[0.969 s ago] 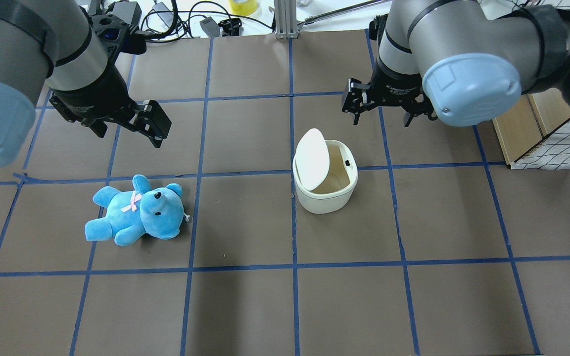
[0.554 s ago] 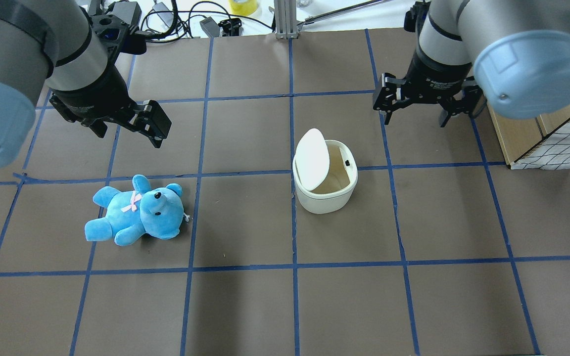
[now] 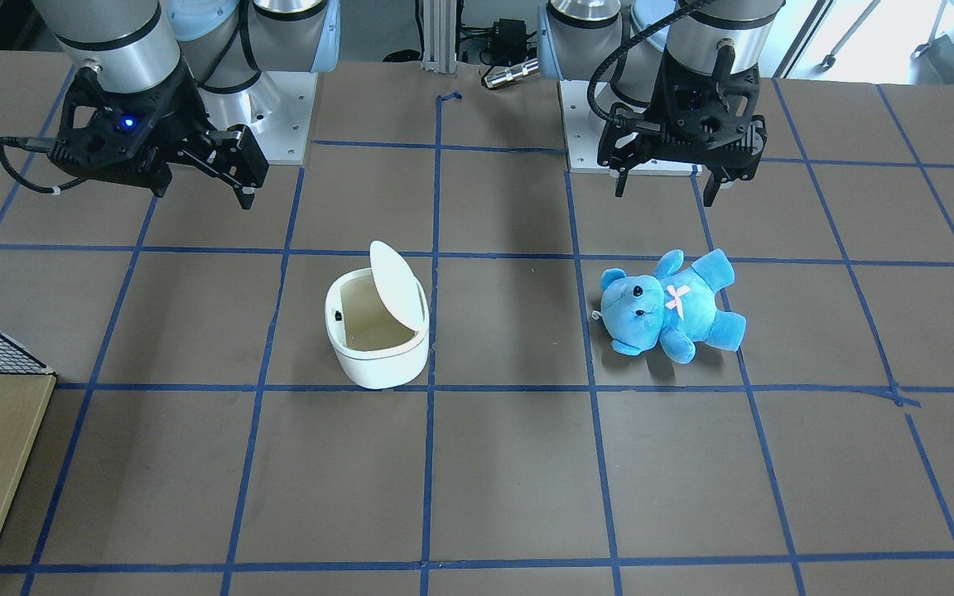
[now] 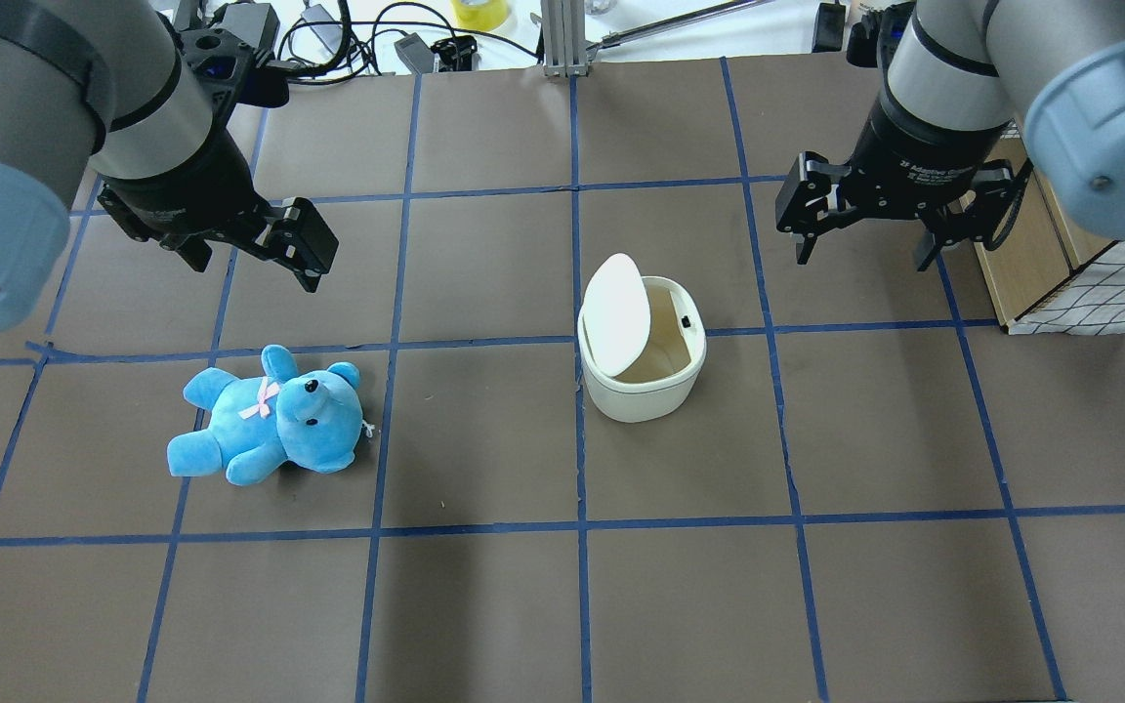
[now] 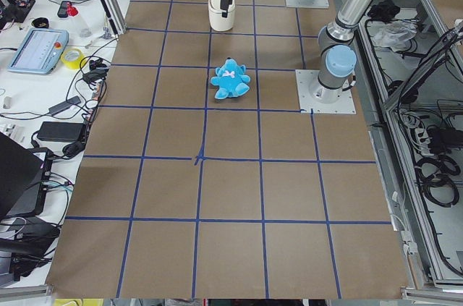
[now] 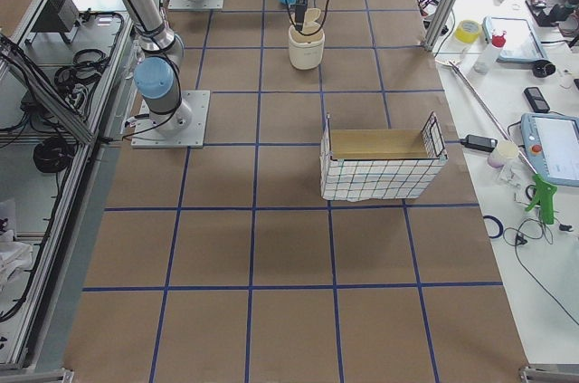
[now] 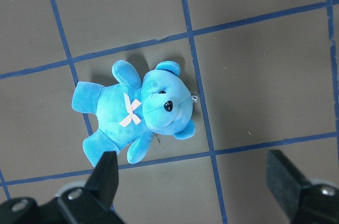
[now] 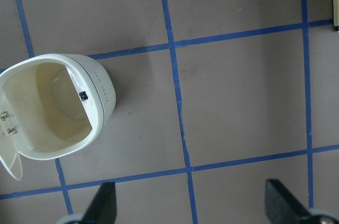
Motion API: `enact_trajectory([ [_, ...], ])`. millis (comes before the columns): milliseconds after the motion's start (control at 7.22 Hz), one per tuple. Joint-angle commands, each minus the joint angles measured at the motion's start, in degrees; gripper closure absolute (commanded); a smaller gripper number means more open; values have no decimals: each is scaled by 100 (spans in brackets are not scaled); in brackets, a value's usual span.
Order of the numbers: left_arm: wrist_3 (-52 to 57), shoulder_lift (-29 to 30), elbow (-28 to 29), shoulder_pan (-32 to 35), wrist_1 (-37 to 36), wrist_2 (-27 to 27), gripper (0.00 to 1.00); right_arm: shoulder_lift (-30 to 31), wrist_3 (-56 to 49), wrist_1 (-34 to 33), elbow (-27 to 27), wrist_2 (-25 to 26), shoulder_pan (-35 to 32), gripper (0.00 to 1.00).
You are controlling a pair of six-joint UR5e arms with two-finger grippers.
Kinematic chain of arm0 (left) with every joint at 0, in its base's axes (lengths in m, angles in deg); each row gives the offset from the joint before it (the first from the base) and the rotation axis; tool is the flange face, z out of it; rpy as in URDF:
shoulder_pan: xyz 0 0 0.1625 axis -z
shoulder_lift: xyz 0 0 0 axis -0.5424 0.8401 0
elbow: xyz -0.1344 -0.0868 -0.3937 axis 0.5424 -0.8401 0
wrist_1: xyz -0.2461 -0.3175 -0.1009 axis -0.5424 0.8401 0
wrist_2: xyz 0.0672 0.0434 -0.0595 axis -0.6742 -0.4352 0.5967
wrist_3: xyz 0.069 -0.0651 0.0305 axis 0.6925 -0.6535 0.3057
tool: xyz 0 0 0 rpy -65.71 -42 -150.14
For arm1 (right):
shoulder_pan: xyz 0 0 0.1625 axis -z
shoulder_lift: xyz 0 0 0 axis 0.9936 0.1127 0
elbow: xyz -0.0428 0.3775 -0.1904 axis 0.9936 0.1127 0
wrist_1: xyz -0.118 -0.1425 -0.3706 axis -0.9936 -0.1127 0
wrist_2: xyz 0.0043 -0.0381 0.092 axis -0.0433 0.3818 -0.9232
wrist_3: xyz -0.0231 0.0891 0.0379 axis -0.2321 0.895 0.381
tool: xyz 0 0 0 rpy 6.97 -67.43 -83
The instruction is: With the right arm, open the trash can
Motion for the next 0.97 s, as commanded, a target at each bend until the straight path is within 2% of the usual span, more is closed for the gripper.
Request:
enact_trajectory([
  [0,0,0,0,0,0,2,0,10,-30,25,3,-2,-2,0],
  [831,0,0,0,0,0,2,0,10,-30,-28,3,33,-2,0],
])
